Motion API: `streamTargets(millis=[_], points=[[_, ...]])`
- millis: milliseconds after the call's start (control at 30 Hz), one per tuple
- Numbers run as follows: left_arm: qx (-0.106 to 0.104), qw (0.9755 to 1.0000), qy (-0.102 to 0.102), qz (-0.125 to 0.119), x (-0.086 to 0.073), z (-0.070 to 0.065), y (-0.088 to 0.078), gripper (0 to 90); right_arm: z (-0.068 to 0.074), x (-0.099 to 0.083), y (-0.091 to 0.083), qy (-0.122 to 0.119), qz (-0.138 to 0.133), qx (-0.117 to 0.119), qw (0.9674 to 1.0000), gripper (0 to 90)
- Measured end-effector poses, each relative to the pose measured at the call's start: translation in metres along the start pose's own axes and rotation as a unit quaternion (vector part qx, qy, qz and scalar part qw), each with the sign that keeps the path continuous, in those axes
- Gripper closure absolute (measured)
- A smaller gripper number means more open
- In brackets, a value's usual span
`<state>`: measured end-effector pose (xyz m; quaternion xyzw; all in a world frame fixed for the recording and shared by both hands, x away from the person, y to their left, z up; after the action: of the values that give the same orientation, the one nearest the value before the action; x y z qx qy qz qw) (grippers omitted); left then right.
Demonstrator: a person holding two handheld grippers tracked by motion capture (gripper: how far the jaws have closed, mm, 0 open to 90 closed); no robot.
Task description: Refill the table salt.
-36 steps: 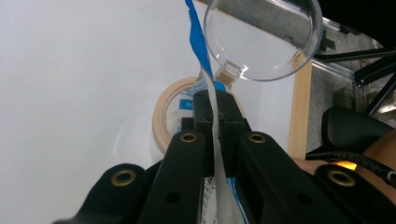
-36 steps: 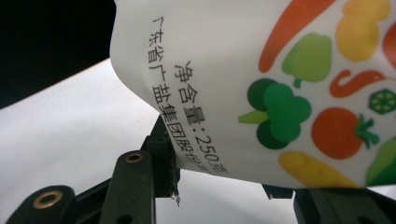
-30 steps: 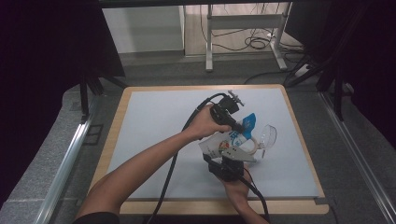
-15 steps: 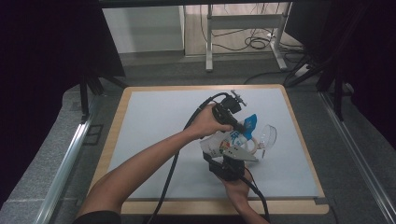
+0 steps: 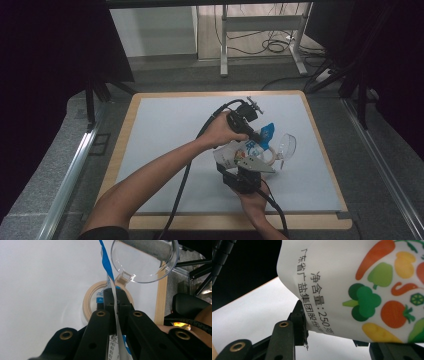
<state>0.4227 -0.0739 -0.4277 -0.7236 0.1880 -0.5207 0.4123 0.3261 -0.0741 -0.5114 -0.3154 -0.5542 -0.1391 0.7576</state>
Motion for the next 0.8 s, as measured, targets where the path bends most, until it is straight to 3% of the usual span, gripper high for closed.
streamTargets(millis=[500,800], points=[[0.002,1.0,0.004,0.005,0.0027,0.0013,0.0008,90.0,0.0018,0.0084,0.0006,0.024,-0.011,0.011,0.9996,55.9],[0.002,1.0,0.005,0.006,0.0028,0.0011,0.0009,90.0,0.0015,0.0088,0.0004,0.024,-0.011,0.014,0.9996,56.0]])
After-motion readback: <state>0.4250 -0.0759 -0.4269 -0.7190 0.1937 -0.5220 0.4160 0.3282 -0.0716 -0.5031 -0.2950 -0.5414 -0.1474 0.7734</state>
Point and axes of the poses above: each handheld gripper's, and its own axes: y roughly forward along the jaws, x roughly out of its top, z roughly to its left, the point moved 6 cm from there along y, roughly forward along the jaws, and after that the axes turned 10 degrees about x, right-handed, at the moved point
